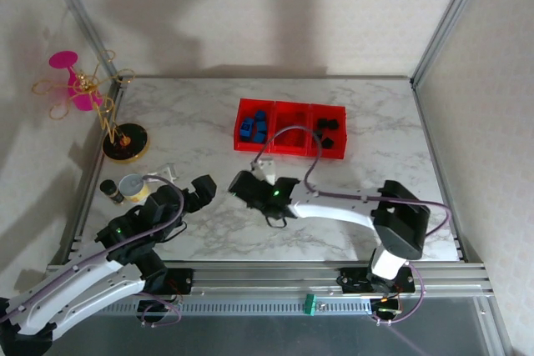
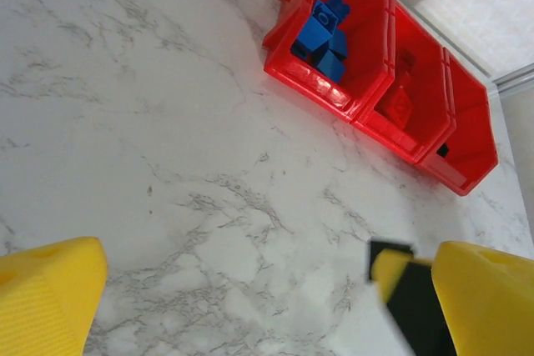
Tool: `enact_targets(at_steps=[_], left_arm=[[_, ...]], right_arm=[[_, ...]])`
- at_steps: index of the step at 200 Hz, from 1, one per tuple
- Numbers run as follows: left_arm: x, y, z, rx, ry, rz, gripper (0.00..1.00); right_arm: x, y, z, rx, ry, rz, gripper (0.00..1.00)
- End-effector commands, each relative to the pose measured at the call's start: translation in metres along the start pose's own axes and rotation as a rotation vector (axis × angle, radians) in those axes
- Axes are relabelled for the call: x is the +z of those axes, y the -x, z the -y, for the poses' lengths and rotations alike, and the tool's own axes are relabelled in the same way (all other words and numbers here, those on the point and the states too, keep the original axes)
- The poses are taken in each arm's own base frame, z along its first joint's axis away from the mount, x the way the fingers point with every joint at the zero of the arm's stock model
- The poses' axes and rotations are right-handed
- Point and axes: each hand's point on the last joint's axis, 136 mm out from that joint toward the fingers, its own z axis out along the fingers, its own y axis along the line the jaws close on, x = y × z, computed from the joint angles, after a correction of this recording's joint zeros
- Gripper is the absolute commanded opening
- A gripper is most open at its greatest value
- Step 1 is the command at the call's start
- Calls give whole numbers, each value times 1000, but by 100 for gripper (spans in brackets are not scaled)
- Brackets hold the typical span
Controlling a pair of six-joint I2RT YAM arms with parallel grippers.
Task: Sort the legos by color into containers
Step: Pick up the lego from the bottom-center of the table, then place the lego in the container.
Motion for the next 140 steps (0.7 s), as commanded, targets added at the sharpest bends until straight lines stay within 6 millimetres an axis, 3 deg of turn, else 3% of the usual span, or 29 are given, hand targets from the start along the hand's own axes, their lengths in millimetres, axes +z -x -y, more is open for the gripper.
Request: enact_targets(at_steps=[1, 39, 76, 111, 140], left_arm=[[0, 17, 31, 6, -84, 34, 100], [19, 16, 56, 29, -124, 20, 100], [37, 15, 76, 54, -145, 11, 100], [49, 15, 83, 68, -143, 21, 100], [55, 18, 81, 71, -119, 44, 100]], right_arm=[[0, 40, 50, 13, -111, 92, 30], [2, 115, 124, 139, -197, 230, 32], [37, 153, 189, 214, -312, 255, 32], [76, 179, 221, 227, -348, 243, 32], [96, 196, 229, 204, -352, 242, 39]])
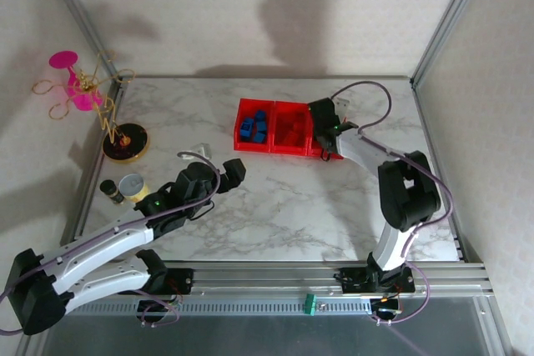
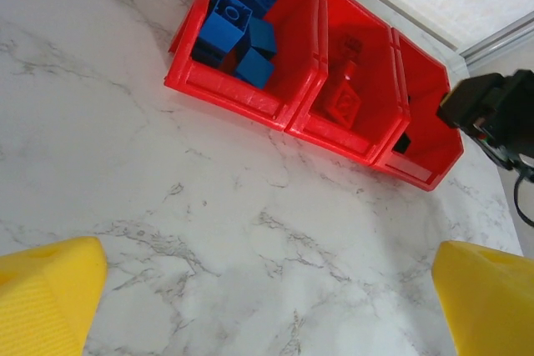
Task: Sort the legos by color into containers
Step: Place the lego in the container, then reset both arms
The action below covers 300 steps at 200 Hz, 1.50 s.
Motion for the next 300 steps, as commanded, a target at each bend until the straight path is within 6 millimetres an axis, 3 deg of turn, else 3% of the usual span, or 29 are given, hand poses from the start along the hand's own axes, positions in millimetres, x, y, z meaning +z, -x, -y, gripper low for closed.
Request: enact_targets(at_steps=[1, 35, 56, 74, 98, 119, 143, 159, 198, 212, 233, 238, 251, 278, 300], left_arm=[[-1, 23, 14, -5, -27, 72, 100], [2, 33, 4, -3, 8, 113, 100], [3, 49, -4, 30, 57, 161, 100], [-2, 75, -18, 76, 139, 274, 100], [-10, 114, -56, 148, 313, 440, 100], [-14, 137, -94, 209, 458, 541, 100], [-7, 148, -140, 237, 550, 602, 100], [-4, 147, -167, 227, 565, 631, 100], [6, 132, -195, 254, 474, 674, 100], [13, 127, -197, 298, 454, 668, 100], [13, 120, -195, 327, 382, 694, 100], [15, 118, -196, 328, 373, 689, 100], [25, 112, -198, 342, 348, 662, 100], [43, 116, -204, 339, 383, 611, 99], [43, 115, -205, 338, 386, 603, 99]], right_arm=[[8, 28, -15, -25, 42, 52, 40], [3, 45, -10, -27, 28, 73, 68], [-18, 59, 0, -9, 22, 120, 80], [-40, 63, 18, 12, 10, 174, 89], [-66, 61, 60, 27, -74, 281, 98], [-82, 50, 104, 32, -188, 382, 99], [-76, 26, 150, 45, -277, 400, 99], [-70, 11, 166, 38, -283, 428, 99], [-41, -17, 172, 48, -118, 469, 99], [-37, -15, 169, 37, -76, 490, 99], [-54, 2, 153, -18, 49, 636, 99], [-55, -6, 155, -37, 61, 649, 99], [-41, -12, 154, -31, 100, 615, 99], [-37, -21, 150, -45, 152, 612, 99], [-38, -19, 151, -42, 154, 622, 99]])
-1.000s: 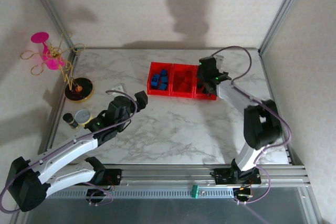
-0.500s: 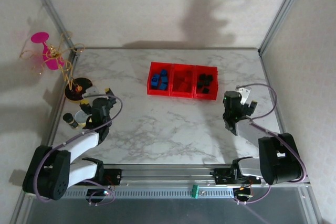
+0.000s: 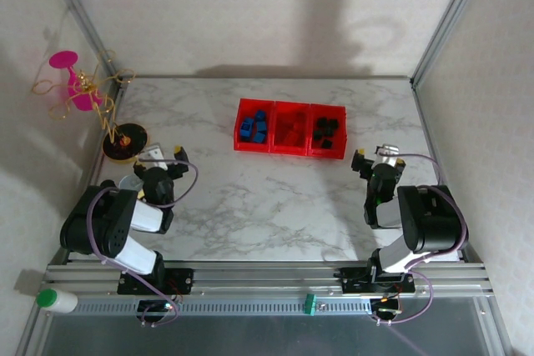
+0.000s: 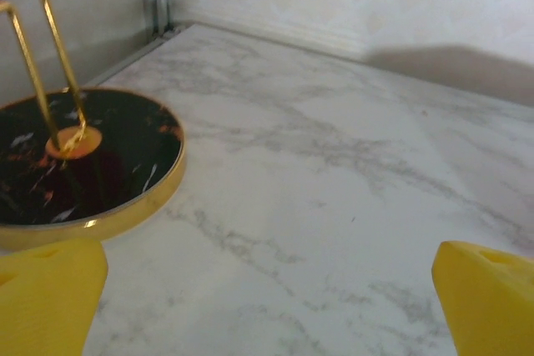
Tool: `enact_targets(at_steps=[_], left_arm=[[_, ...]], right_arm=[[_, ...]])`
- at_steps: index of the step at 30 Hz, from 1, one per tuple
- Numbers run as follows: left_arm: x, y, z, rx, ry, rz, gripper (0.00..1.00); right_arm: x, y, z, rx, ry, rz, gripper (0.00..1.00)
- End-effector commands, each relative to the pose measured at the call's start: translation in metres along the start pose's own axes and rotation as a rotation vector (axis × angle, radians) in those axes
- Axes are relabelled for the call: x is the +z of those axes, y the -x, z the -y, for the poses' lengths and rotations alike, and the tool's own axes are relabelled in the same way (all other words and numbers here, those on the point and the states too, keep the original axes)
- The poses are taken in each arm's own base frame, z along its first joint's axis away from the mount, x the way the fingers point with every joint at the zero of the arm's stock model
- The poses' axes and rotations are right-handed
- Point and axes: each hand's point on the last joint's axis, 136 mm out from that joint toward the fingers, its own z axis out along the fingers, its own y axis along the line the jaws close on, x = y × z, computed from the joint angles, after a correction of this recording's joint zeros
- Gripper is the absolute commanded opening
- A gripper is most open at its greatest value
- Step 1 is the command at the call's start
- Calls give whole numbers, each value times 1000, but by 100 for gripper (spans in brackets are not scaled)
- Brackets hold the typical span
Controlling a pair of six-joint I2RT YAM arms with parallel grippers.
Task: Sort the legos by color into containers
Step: Reset both arms
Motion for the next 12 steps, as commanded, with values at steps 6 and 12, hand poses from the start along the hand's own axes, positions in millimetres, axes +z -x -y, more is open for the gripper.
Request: enact_targets(at_steps=[6, 12], left_arm=[[5, 16, 7, -7, -30, 50, 99], [5, 17, 7, -7, -31, 52, 99]], right_arm=[[-2, 29, -11, 8, 69, 117, 99], [-1, 28, -11, 10, 80, 111, 99]])
